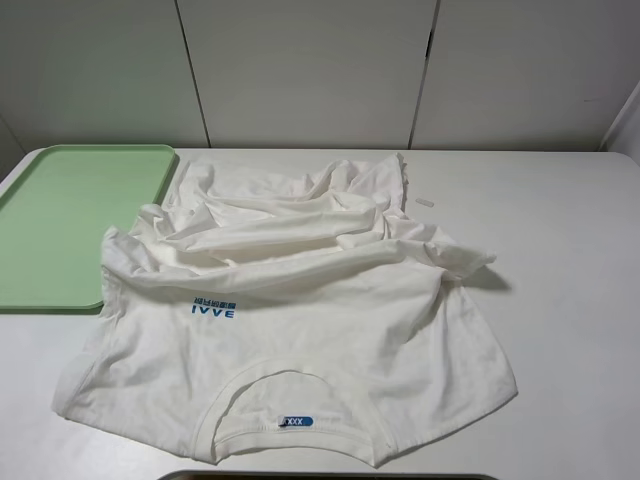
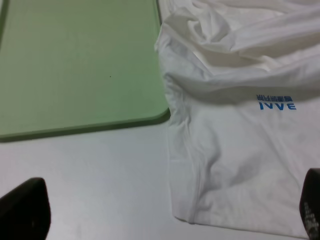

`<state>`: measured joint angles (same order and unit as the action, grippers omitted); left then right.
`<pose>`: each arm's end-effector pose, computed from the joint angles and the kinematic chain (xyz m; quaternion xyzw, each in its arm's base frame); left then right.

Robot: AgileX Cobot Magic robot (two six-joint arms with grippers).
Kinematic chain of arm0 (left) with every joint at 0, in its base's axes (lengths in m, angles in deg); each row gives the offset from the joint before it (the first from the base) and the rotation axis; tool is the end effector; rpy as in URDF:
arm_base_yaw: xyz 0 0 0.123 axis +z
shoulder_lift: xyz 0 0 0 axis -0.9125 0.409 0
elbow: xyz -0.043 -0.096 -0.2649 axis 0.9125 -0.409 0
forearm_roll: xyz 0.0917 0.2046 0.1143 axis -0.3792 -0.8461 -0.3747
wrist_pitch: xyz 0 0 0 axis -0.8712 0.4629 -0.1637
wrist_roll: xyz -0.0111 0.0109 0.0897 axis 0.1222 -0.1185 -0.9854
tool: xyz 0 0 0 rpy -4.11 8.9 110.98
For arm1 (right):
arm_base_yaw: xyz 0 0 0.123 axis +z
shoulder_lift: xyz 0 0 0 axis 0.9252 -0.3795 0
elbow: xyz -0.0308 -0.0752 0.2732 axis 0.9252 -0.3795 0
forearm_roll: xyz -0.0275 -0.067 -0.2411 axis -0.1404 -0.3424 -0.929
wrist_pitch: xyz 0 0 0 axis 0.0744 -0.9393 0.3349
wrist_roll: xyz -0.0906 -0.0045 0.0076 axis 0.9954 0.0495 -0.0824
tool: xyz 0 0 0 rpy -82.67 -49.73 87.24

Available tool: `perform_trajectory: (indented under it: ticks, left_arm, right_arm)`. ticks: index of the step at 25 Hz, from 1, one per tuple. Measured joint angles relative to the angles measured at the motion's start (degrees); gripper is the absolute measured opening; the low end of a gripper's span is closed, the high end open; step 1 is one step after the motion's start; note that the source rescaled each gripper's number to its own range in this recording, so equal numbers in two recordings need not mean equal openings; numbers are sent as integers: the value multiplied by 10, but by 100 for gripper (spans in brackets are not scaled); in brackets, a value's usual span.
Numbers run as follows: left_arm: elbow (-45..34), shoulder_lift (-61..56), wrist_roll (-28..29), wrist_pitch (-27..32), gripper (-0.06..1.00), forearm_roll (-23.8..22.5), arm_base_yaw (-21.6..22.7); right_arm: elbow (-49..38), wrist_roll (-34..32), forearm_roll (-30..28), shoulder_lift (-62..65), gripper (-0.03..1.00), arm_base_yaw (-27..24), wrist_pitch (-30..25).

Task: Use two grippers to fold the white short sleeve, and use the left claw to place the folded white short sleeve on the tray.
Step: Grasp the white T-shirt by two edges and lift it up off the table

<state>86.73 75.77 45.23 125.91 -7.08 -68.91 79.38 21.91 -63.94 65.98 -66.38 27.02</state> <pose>-0.0042 -0.0041 0.2720 0.0556 0.8549 -0.0214 0.5153 -0.0034 0.0011 0.2790 -0.0209 0.8419 0.0068 0.5392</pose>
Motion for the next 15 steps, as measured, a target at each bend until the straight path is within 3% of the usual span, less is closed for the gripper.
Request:
perform_trajectory:
  ticks: [5, 9, 15]
  left_arm:
    - [6, 0, 0, -2, 100, 0, 0]
    - [35, 16, 0, -6, 100, 0, 0]
    - [129, 174, -12, -11, 99, 0, 0]
  right_arm:
    - [2, 0, 6, -27, 100, 0, 0]
    - [54, 0, 32, -111, 100, 0, 0]
    - [118, 32, 35, -244, 100, 0, 8]
